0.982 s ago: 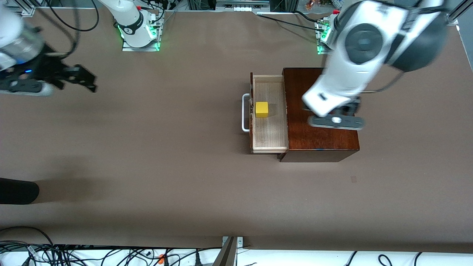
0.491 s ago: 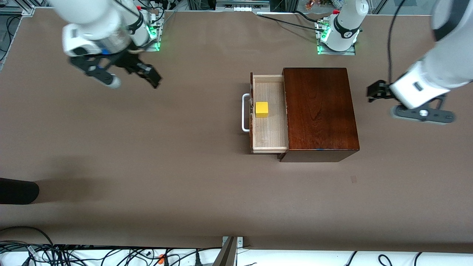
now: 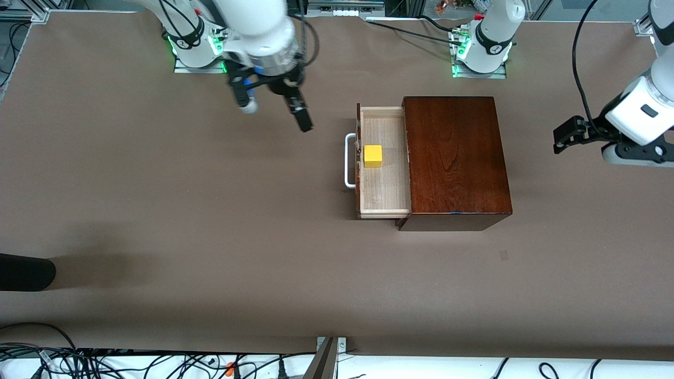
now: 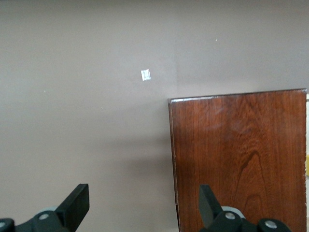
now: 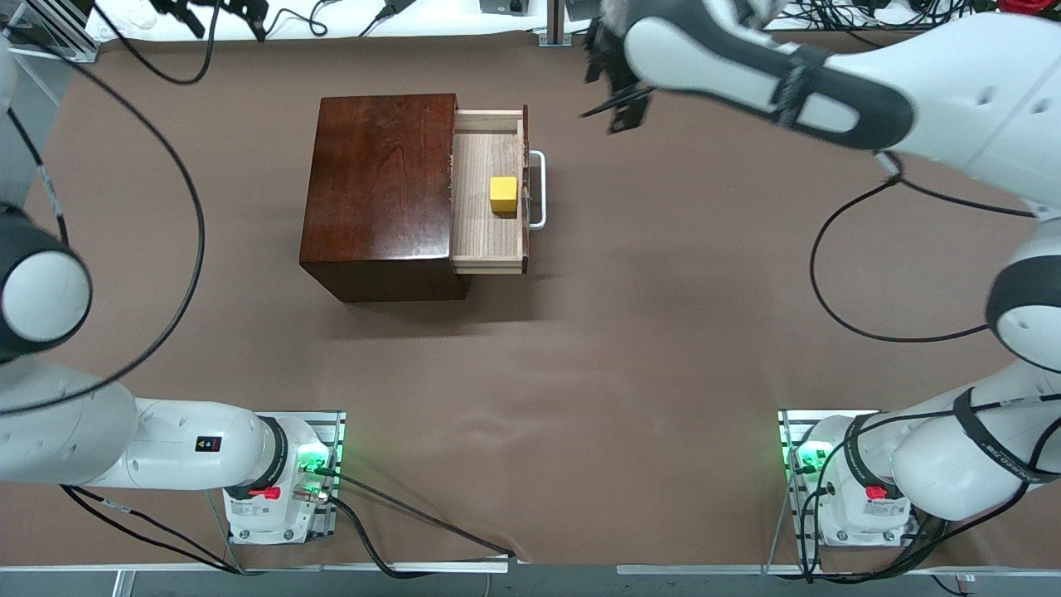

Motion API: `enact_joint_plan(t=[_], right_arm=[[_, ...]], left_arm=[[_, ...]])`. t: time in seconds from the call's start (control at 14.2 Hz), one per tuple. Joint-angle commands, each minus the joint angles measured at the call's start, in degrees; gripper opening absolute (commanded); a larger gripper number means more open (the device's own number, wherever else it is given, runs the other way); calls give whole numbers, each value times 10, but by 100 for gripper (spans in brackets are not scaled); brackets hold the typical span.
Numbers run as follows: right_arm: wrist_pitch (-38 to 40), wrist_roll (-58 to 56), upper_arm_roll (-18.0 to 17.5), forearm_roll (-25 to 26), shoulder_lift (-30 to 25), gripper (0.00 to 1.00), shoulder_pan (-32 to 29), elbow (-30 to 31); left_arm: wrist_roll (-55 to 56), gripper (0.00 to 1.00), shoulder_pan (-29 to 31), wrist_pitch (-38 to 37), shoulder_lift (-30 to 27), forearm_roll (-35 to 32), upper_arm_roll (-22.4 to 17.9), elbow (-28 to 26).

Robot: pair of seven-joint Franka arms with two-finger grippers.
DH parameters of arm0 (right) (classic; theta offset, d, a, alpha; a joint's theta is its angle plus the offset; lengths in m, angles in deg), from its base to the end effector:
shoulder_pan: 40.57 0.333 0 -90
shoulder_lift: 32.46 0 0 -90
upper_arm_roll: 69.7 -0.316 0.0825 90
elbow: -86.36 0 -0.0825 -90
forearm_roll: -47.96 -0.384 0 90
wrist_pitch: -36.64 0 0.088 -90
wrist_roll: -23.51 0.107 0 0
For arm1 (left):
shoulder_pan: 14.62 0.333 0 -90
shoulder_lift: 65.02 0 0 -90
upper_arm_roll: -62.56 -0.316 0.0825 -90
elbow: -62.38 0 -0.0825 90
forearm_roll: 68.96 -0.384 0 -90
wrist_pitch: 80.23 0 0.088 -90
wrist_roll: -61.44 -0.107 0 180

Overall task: Open drawer, take yellow block, close drawer
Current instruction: 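Lower the right gripper into the drawer and grasp the yellow cube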

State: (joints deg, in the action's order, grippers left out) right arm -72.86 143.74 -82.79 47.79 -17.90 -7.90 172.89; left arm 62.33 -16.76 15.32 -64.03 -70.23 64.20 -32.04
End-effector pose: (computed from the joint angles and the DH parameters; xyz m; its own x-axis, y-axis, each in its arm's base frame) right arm 0.4673 0.4569 0.5361 0.2601 -0.9570 -0.1283 -0.9634 -0.2483 -0.1014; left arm 0.5652 -0.0350 0.5867 0.9986 -0.0526 0.0028 -0.0525 -0.9984 -0.0215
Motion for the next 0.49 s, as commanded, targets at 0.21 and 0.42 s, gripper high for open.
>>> enact_joint_plan(t=[0.21,0.42], right_arm=[[-16,269,7,23,156,100,89,-138],[-48,297,8,39,201,100,112,-148]], left_arm=[[-10,100,-8,-22,-41,6,-7,-45],[-10,100,-6,-23,-35,7,-9,-38]])
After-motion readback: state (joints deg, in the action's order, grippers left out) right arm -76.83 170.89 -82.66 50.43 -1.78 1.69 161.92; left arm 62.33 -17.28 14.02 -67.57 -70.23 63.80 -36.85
